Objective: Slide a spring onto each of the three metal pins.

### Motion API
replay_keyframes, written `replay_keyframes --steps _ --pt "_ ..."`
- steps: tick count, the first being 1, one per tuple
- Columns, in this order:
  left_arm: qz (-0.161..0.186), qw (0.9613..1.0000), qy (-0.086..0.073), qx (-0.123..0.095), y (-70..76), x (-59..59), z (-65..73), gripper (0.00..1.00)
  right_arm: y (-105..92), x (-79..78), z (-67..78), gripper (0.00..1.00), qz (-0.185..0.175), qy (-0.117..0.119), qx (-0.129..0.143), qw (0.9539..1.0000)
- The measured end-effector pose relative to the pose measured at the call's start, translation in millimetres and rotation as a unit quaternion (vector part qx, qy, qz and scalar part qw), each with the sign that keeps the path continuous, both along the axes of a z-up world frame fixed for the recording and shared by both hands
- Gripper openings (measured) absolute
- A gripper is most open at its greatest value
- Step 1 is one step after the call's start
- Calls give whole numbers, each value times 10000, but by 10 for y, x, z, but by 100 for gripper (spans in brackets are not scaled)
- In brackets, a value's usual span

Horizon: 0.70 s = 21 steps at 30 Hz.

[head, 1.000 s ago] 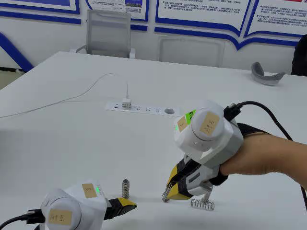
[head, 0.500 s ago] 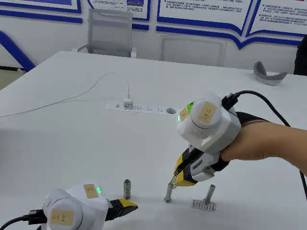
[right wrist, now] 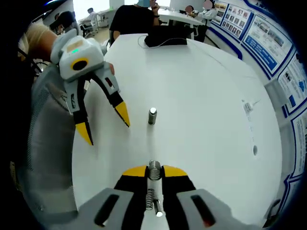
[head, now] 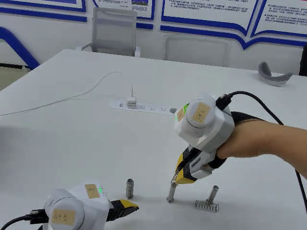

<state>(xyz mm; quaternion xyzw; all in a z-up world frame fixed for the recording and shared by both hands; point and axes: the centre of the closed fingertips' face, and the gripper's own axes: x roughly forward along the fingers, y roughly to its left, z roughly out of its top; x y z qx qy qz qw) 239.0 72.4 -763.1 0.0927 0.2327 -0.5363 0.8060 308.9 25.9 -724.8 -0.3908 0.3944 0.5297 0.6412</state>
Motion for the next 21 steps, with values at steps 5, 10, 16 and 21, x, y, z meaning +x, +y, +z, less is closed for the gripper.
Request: replay_keyframes --steps 5,10,16,21 --pt "24 10000 10 -14 4 17 -7 51 -10 22 -34 13 -25 51 -24 10000" --pt "37 10000 31 -40 -5 25 -10 51 -13 26 -66 13 -28 98 -55 9999" --pt "36 10000 46 -46 -13 28 -20 51 -5 35 -106 13 -18 141 -86 9999" --pt "43 10000 61 -42 -8 31 -25 51 8 31 -141 13 -3 191 -115 9998"
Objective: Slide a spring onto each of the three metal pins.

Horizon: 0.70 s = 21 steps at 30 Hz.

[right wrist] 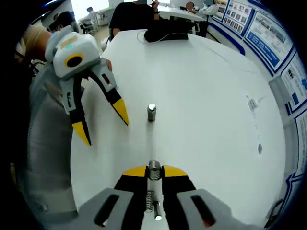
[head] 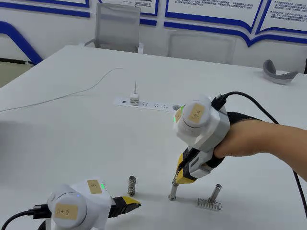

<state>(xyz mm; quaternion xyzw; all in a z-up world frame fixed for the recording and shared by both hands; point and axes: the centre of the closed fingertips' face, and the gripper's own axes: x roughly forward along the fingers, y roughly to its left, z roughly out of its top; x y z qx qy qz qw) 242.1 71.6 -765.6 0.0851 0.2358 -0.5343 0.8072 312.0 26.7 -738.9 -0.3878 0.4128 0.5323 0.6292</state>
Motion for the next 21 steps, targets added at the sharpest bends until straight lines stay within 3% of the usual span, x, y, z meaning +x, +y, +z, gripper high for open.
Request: replay_keyframes --steps 21 --pt "20 10000 20 8 -9 1 -14 50 11 -7 -231 13 -12 219 -199 9996"
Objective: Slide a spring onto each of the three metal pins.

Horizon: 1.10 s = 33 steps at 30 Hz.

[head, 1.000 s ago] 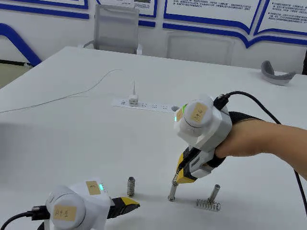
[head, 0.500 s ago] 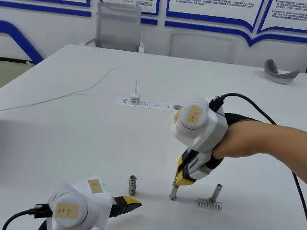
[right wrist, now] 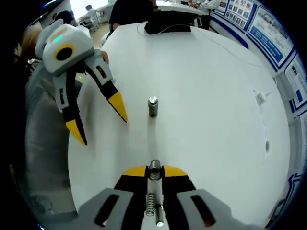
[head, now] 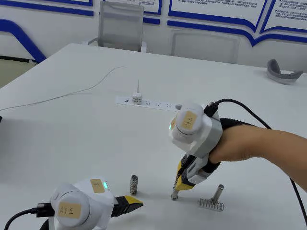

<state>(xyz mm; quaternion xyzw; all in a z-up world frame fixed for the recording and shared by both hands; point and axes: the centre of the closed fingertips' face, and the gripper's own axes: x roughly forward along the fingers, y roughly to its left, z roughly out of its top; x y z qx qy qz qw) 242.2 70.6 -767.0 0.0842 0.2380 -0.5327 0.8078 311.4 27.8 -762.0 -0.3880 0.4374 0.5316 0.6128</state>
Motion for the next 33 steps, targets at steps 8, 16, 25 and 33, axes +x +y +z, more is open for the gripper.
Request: replay_keyframes --steps 8,16,25,33 --pt "-1 10000 11 0 -6 -5 -3 50 -2 -5 -81 13 -52 52 -49 10000" --pt "7 10000 12 6 4 1 -6 50 -2 -7 -143 13 -104 82 -73 9999" --pt "19 10000 23 -1 1 -3 -1 50 -12 -3 -213 13 -155 108 -94 9998" --pt "31 10000 32 -2 1 -5 -4 50 -5 -9 -253 13 -168 105 -79 9998"
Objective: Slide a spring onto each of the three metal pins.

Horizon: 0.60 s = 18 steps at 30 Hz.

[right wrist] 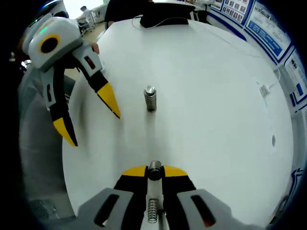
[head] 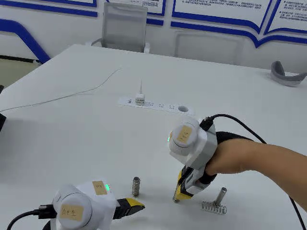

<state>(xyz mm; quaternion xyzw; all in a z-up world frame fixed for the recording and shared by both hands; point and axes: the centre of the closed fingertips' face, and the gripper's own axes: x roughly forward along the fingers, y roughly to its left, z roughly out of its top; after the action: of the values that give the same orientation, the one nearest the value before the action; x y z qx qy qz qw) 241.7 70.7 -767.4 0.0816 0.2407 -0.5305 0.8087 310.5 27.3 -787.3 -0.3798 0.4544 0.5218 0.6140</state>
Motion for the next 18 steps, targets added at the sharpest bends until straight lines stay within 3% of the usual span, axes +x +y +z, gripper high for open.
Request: replay_keyframes --steps 18 --pt "2 10000 9 -14 -11 11 -3 50 -36 20 21 16 -73 -56 108 9999"
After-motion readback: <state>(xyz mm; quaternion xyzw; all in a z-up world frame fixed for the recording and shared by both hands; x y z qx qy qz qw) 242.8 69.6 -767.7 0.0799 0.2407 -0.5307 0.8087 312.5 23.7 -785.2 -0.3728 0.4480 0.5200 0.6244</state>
